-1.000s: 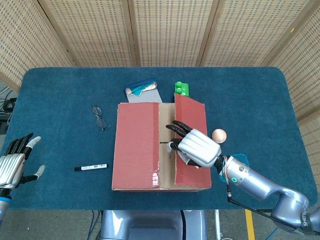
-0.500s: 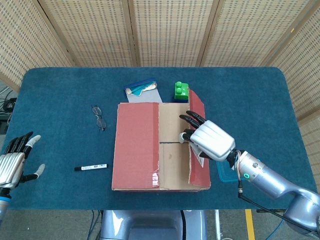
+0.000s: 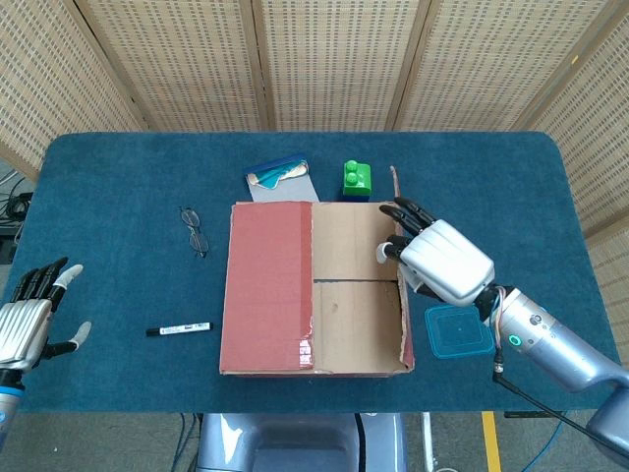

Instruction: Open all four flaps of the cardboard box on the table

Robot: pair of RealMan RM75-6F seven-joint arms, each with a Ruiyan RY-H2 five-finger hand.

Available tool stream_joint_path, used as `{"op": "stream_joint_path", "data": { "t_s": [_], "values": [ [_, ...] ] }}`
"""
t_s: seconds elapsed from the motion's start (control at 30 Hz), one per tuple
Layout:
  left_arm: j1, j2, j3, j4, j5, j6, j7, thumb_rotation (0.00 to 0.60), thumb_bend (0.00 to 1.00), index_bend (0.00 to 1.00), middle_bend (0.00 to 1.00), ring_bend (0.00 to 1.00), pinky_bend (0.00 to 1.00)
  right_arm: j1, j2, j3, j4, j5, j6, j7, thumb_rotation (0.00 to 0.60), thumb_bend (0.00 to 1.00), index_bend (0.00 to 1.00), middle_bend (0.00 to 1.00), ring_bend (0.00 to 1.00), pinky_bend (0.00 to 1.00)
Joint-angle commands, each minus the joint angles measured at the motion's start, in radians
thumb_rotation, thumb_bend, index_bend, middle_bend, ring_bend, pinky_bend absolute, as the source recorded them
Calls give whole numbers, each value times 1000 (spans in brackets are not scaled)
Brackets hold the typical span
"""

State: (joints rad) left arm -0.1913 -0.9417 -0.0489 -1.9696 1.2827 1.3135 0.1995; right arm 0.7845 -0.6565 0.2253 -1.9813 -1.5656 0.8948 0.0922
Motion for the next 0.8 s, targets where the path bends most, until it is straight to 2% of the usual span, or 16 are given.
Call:
{"op": "stream_joint_path", "data": {
  "t_s": [0.03, 0.4, 0.6, 0.7, 0.8],
  "values": [
    [0, -1, 0, -2, -1, 1, 3, 518, 367, 97, 0, 0, 0, -11, 19, 3, 7, 3, 6, -8, 600, 827, 390, 470, 40, 0],
    [0, -4, -3, -4, -6, 13, 24, 518, 367, 97, 0, 0, 0, -72, 85, -10, 46, 28, 21, -78, 600, 827, 390, 462, 41, 0],
    [-7, 1, -4, 4, 14, 11, 25, 519, 367, 97, 0, 0, 0, -110, 82, -26, 75, 49, 29, -96, 600, 827, 390, 438, 40, 0],
    [-24, 15, -10, 9, 57, 2, 15, 518, 367, 97, 0, 0, 0, -138, 61, -40, 88, 62, 46, -96, 600, 822, 390, 393, 32, 0],
    [-37, 31, -13, 12, 94, -7, 0, 519, 366, 98, 0, 0, 0, -161, 37, -44, 92, 70, 80, -108, 600, 785, 379, 306, 5, 0]
  ]
}}
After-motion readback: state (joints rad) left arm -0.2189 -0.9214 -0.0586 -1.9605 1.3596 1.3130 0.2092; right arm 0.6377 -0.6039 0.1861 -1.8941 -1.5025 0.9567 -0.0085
